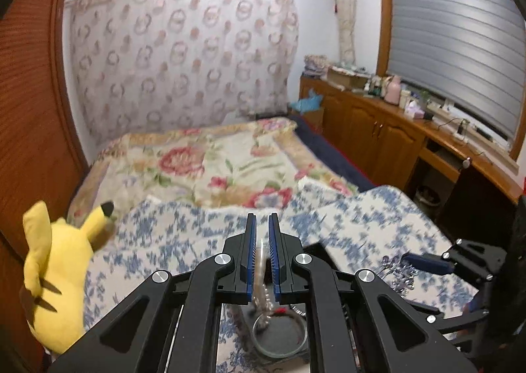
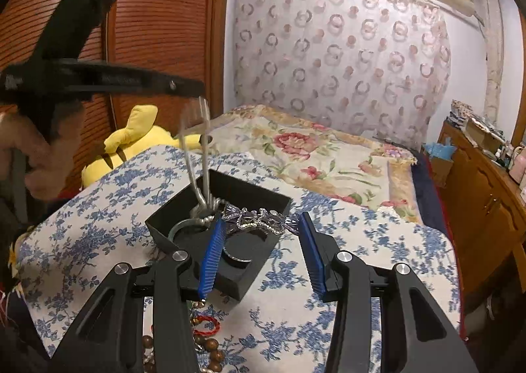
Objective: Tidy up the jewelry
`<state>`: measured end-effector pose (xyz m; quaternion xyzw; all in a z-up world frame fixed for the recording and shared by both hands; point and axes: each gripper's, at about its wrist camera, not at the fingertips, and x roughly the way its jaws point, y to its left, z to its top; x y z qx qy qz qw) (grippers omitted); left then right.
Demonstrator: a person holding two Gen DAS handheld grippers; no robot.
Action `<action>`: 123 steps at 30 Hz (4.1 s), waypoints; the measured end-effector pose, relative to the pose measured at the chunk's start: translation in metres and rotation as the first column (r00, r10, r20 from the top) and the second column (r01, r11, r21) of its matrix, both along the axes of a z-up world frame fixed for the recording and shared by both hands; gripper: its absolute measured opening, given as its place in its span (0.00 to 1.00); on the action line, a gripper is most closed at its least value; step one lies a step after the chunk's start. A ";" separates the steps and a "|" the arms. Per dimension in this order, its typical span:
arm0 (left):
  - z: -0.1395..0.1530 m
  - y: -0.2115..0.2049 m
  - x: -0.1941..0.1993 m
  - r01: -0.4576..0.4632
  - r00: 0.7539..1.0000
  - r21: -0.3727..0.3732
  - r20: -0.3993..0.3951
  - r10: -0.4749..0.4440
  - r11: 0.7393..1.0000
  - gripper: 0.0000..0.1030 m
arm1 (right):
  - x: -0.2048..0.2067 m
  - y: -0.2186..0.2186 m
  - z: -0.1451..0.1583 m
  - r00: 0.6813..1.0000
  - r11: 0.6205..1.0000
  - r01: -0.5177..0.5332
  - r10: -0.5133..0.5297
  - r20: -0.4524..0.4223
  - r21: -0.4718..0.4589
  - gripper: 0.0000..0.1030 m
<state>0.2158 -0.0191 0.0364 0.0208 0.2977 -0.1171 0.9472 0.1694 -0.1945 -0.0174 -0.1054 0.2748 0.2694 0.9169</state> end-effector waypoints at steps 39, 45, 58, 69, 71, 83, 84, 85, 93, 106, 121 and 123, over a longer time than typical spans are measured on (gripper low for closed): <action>-0.080 0.043 -0.091 -0.033 0.997 -0.008 -0.064 0.032 0.999 0.71 | -0.012 0.010 -0.024 0.994 0.996 -0.089 0.091 -0.061 0.028 0.55; -0.095 0.033 -0.106 -0.005 0.997 0.028 -0.074 0.007 1.000 0.85 | -0.034 -0.010 -0.031 0.993 0.997 -0.065 0.069 -0.090 0.043 0.53; -0.141 0.023 -0.108 0.069 0.973 0.089 -0.227 -0.047 0.994 0.92 | -0.077 -0.041 -0.074 0.978 0.999 -0.026 0.019 -0.208 -0.029 0.27; -0.154 0.019 -0.104 0.083 0.958 0.120 -0.283 -0.046 0.989 0.93 | -0.117 -0.048 -0.081 0.963 0.997 -0.072 0.063 -0.262 -0.023 0.21; -0.153 0.019 -0.105 0.084 0.958 0.119 -0.283 -0.047 0.989 0.93 | -0.121 -0.043 -0.081 0.960 0.995 -0.094 0.084 -0.267 -0.023 0.21; -0.153 0.019 -0.106 0.079 0.958 0.120 -0.283 -0.043 0.990 0.93 | -0.120 -0.012 -0.090 0.953 0.972 -0.179 0.133 -0.271 -0.152 0.21; -0.153 0.019 -0.106 0.076 0.958 0.121 -0.283 -0.039 0.990 0.93 | -0.120 -0.012 -0.089 0.953 0.970 -0.185 0.138 -0.271 -0.156 0.20; -0.153 0.019 -0.106 0.073 0.959 0.121 -0.283 -0.037 0.990 0.93 | -0.120 -0.012 -0.090 0.953 0.968 -0.189 0.141 -0.267 -0.165 0.12; -0.154 0.021 -0.111 0.077 0.957 0.117 -0.287 -0.041 0.990 0.93 | -0.115 -0.035 -0.083 0.974 0.982 -0.100 0.064 -0.216 -0.159 0.06; -0.136 0.004 -0.150 0.133 0.966 0.039 -0.228 -0.121 0.990 0.82 | -0.101 -0.072 -0.036 0.996 0.996 0.047 -0.053 -0.073 -0.072 0.06; -0.147 -0.021 -0.154 0.189 0.955 0.067 -0.244 -0.167 0.980 0.29 | -0.098 -0.066 0.005 0.998 0.998 0.051 -0.050 0.031 -0.040 0.06; -0.147 -0.023 -0.156 0.194 0.956 0.078 -0.239 -0.171 0.978 0.18 | -0.098 -0.065 0.010 0.998 0.998 0.049 -0.048 0.041 -0.038 0.06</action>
